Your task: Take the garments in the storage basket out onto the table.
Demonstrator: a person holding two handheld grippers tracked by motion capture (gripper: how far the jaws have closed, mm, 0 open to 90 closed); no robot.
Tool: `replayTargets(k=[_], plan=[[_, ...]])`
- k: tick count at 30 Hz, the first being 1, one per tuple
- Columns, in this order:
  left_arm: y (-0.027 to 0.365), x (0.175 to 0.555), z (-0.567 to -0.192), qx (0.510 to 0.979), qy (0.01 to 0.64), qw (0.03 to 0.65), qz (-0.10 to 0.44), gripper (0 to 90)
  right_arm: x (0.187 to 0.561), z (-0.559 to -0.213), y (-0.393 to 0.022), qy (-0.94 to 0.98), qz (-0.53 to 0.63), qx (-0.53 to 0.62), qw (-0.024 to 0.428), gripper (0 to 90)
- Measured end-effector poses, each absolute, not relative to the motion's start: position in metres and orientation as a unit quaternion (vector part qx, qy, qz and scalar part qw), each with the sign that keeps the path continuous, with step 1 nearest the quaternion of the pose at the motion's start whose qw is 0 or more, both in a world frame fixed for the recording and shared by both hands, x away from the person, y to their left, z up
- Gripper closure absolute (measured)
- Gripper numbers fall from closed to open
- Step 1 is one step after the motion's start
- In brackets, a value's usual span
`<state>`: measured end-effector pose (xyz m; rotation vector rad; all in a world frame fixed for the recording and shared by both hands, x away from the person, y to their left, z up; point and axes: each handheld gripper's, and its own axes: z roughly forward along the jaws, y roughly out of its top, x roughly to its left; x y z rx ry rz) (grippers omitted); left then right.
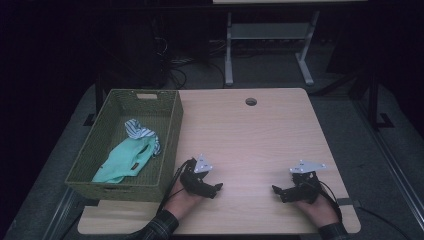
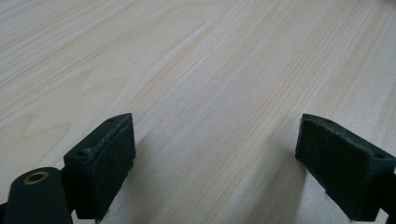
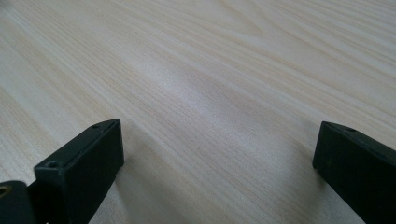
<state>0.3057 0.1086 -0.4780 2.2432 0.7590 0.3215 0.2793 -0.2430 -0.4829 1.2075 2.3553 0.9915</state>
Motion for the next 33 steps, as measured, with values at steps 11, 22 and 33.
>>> replayTargets(k=[11,22,33], plan=[[0.107,0.308,-0.477,0.874,0.296,0.366,0.123,11.4,0.279,-0.483,-0.243,0.822,0.348,0.423,0.156,1.4],[0.108,0.311,-0.464,0.872,0.314,0.358,0.112,12.2,0.279,-0.483,-0.243,0.822,0.347,0.423,0.155,1.4],[0.110,0.311,-0.445,0.868,0.316,0.365,0.117,12.6,0.279,-0.483,-0.243,0.822,0.347,0.423,0.155,1.4]])
